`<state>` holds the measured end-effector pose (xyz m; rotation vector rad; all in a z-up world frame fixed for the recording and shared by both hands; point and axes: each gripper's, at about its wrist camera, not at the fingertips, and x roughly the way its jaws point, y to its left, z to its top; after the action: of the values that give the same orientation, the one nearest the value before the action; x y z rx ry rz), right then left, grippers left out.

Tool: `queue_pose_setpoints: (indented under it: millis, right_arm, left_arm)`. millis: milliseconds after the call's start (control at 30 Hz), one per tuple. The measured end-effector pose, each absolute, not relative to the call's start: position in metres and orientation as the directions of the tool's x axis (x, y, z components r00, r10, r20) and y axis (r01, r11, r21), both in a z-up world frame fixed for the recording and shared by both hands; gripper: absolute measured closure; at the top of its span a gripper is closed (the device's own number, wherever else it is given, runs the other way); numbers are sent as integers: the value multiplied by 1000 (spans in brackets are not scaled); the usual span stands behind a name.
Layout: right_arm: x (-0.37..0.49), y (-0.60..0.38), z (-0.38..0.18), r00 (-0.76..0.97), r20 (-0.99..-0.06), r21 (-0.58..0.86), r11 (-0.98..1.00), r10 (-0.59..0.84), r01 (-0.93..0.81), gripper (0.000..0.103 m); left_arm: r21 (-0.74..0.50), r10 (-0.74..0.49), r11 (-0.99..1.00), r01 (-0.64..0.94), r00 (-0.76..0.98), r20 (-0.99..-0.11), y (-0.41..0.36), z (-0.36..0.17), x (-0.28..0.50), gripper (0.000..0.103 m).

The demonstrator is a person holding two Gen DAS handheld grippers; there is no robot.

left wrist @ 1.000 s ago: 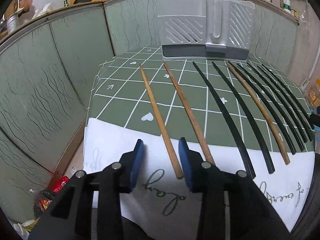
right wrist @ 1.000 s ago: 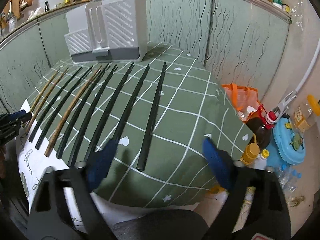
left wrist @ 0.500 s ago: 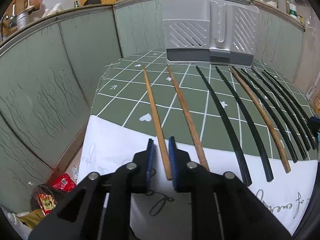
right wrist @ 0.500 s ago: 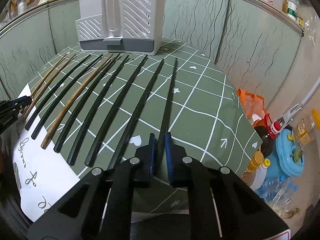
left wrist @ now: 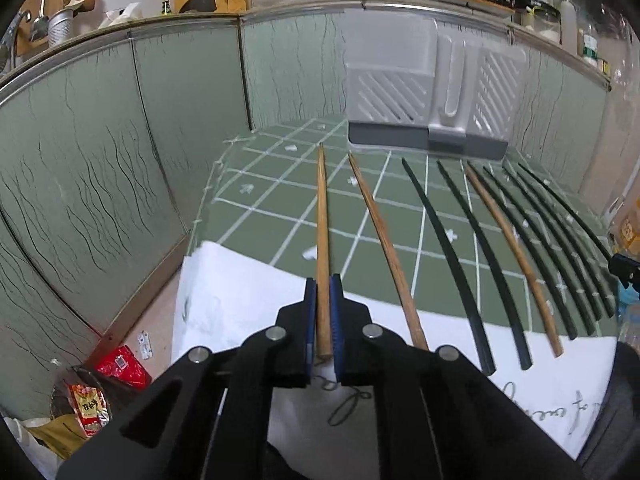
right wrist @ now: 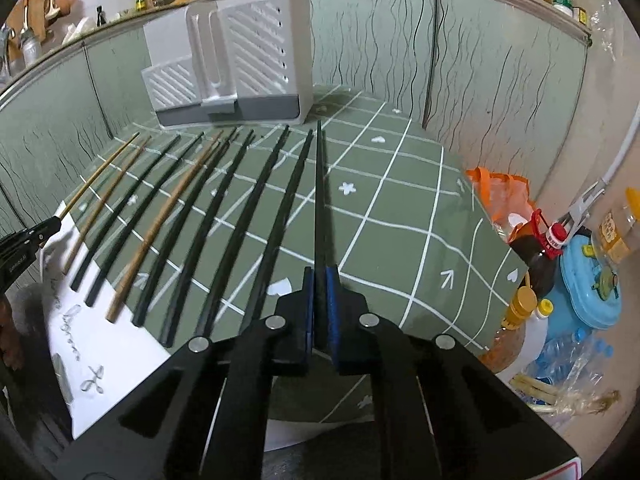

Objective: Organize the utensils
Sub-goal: 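Lift both held chopsticks and carry them toward the white utensil holder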

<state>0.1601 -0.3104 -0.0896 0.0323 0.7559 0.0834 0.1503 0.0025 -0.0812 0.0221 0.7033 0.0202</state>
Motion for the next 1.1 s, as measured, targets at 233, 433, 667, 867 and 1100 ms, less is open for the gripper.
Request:
queue_pose_setpoints:
  millis: [233,433,667,867,1100]
  right_arm:
    - [152,-311,-65,742,-663,75,995,103,-71,97]
    - [149,-311,-61,742,-663,82,994,103,-65,97]
    - [142,-312,-44,766,-634,85,994,107,-68,97]
    - [142,-314,-19,797,-593,93,993,115,-74,97]
    - [146,-315,7,828,-548,98,992,119,-78,97]
  left_arm:
    - [22,6,1000,10,781,-625,10,-52,145,95]
    - [10,-7,1000,17,778,-628,15,-46,144,95]
    - [-2,-21,1000,26,789,-614,19,-33,137,95]
    - [6,-35,999,47,805,-592,19,-11,137,95]
    - [9,-59,997,78,822,-567,21,16,140,95]
